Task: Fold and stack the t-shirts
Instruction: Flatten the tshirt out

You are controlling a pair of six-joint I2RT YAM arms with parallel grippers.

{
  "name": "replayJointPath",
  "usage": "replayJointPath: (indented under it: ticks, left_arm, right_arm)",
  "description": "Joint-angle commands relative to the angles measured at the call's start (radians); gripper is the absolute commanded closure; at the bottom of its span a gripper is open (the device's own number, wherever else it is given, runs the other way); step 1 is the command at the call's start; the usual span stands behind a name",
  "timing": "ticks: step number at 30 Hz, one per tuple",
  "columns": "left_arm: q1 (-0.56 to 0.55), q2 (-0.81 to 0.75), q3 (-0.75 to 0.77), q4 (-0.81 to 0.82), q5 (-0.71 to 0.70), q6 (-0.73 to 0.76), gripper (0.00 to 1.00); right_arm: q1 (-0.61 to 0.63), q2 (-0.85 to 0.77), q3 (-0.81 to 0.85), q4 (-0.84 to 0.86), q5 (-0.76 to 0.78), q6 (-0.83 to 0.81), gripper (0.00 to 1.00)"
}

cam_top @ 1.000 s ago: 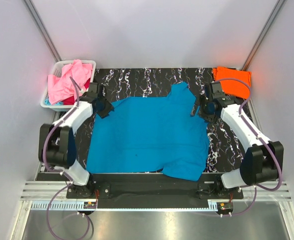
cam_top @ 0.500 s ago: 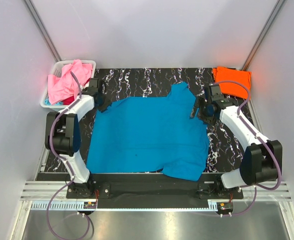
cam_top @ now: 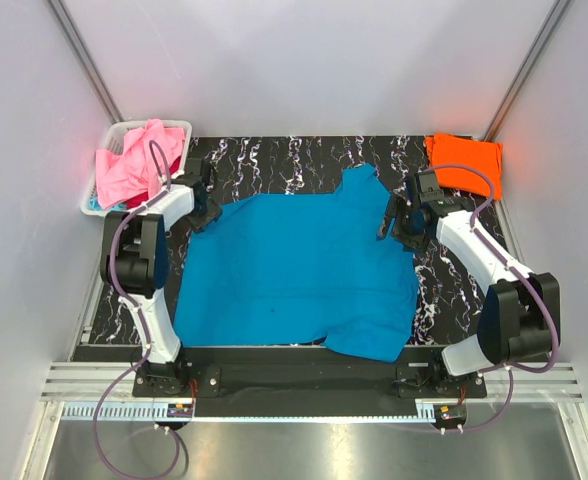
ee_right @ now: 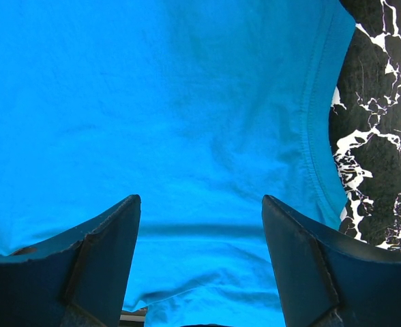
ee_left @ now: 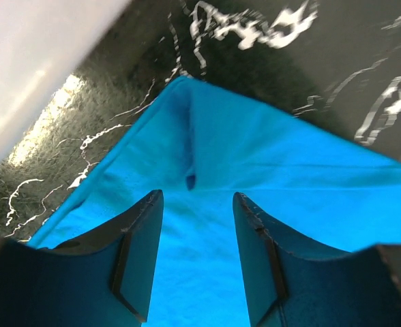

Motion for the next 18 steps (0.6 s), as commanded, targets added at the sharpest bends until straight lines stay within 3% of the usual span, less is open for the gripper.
replayJointPath:
  ticks: [1, 5, 8, 14, 18]
  left_arm:
    - [0.007, 0.013, 0.051, -0.002, -0.039, 0.011, 0.5]
    - [0.007, 0.029, 0.066, 0.0, -0.045, 0.017, 0.61]
    - [0.007, 0.024, 0.072, 0.0, -0.048, 0.02, 0.74]
    - [0.007, 0.0, 0.08, 0.0, -0.065, 0.037, 0.81]
    - [0.007, -0.002, 0.089, 0.0, -0.057, 0.043, 0.97]
  right_arm:
    - [0.001, 0.003, 0.0, 0.031, -0.009, 0.0, 0.22]
    - [-0.001, 0.003, -0.004, 0.031, -0.007, -0.001, 0.22]
    - [0.001, 0.007, -0.005, 0.03, -0.007, 0.0, 0.22]
    - [0.002, 0.01, -0.008, 0.03, -0.01, 0.004, 0.23]
    - [-0.001, 0.007, -0.014, 0.028, -0.009, 0.007, 0.23]
